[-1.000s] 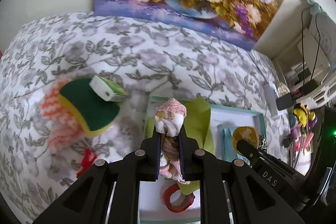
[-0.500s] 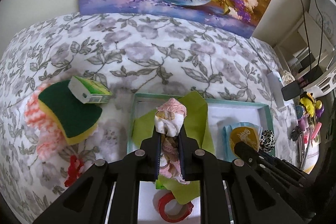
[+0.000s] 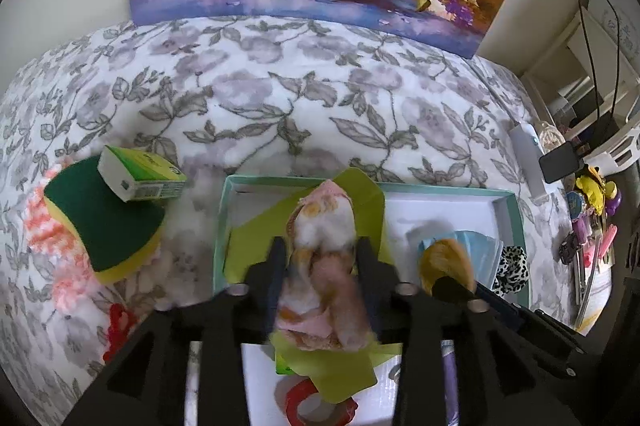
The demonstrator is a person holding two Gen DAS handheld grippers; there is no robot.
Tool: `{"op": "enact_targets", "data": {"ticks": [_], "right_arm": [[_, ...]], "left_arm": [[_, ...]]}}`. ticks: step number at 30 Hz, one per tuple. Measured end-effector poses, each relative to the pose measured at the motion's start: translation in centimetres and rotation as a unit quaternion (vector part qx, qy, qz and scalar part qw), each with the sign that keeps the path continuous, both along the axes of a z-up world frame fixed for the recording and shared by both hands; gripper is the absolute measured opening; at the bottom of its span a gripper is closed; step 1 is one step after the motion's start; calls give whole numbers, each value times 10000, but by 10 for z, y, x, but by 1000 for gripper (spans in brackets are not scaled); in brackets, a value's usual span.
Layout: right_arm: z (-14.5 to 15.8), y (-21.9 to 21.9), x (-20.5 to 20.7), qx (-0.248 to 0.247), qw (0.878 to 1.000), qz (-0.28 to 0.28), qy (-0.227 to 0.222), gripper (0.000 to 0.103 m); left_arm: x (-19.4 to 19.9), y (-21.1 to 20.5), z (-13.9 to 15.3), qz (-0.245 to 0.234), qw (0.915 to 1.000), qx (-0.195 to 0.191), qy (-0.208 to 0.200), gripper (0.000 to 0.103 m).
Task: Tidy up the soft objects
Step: 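Carry the pink lace and beige puff into the tray and open both grippers, then move both tools back from the tray over the remaining pile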
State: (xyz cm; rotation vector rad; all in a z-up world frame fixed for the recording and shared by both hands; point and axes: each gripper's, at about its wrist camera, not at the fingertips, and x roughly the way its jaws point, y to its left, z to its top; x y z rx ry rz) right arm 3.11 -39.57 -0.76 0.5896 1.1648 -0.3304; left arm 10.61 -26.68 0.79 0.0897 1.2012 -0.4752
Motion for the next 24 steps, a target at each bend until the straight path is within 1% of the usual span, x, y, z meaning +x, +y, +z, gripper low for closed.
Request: {"op": "enact_targets", "data": {"ticks": [3,4,6,8,10,13,15,16,17,18,20,24], "right_arm": [[1,0,-1,1,10000,6,-5,25],[1,0,-1,-3,10000,4,-4,25],[3,-1,-1,-25,10000,-18,3,28],[6,-1,-1,-49,10000,-29,-5,37],[8,-2,-2,-105,9999,-42,-18,43],[10,-2,-2,-144,9999,-49,-20,46],[10,-2,-2,-156,9999,-32,-7,53],[10,-2,-2,-166,9999,-16,4,57],[10,-1,-1,-174,9998,-8,11,59],[9,-1,-1,-179,9998,-5,20,61],[8,-1,-1,-191,9998,-18,31,71],[4,-4,-2,-197,9997,-97,91,79]], "left_arm": [[3,4,1,84,10000,-21,30,48],[3,6,2,110,9999,-28,53,52],[5,9,4,177,9998,15,53,56],[7,12,6,219,9997,43,37,65],[8,15,7,283,9996,64,38,66],[10,20,8,367,9993,97,32,68],[12,22,7,421,9990,172,31,79],[13,24,6,471,9986,241,23,85],[14,24,5,500,9984,277,18,88],[14,26,4,535,9981,315,6,88],[16,29,1,607,9975,375,22,89],[20,35,-3,716,9961,515,49,90]]}}
